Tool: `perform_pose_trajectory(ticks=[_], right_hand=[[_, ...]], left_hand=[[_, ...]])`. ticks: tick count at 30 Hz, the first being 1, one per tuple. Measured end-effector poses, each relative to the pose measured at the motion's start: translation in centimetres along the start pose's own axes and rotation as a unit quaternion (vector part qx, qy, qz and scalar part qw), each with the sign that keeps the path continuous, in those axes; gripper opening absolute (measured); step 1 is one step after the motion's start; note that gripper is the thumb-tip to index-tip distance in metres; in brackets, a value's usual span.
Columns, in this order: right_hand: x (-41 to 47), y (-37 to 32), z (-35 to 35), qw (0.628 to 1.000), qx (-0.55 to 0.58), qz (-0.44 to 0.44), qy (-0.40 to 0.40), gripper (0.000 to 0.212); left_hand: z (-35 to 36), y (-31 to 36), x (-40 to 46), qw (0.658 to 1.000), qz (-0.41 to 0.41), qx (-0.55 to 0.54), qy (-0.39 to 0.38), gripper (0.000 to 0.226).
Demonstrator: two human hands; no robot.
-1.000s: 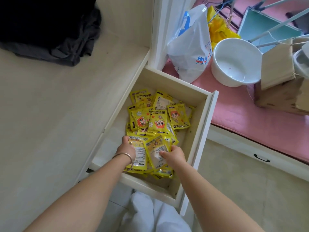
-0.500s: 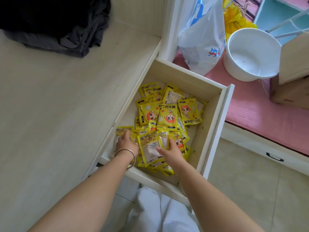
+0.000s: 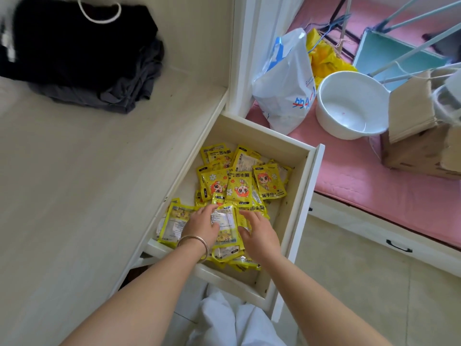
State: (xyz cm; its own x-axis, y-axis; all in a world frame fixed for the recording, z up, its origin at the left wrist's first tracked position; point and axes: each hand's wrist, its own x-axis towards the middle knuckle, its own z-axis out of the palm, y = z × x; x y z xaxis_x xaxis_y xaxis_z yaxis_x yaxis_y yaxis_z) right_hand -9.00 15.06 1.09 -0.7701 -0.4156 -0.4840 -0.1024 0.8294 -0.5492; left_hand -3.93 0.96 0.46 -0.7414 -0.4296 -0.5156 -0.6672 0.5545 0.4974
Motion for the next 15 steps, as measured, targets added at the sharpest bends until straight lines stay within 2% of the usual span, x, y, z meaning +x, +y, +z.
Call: perform_pose_trajectory(ticks=[4, 6, 10, 15], right_hand=[[-0.9, -0.4, -2.9, 0.998, -0.035, -0.048, 0.039, 0.040], [-1.3, -0.1, -4.3, 0.995, -0.047, -0.063, 0.061, 0.037], [-2.7, 2.0, -6.5, 0.993, -0.041, -0.031, 0.108, 0.036], [-4.2, 5.6, -8.5, 0.990, -0.074, 0.018, 0.120, 0.039]], left_hand=[[-0.6, 3.4, -1.0, 0.994, 0.005, -0.111, 0.001, 0.040], [-0.6, 5.0, -1.5, 0.992, 0.021, -0.121, -0.001, 0.039], [0.7, 7.9, -2.9, 0.993, 0.081, -0.082, -0.032, 0.041], [4.0, 11.4, -3.6, 0.987, 0.141, 0.019, -0.072, 0.051]])
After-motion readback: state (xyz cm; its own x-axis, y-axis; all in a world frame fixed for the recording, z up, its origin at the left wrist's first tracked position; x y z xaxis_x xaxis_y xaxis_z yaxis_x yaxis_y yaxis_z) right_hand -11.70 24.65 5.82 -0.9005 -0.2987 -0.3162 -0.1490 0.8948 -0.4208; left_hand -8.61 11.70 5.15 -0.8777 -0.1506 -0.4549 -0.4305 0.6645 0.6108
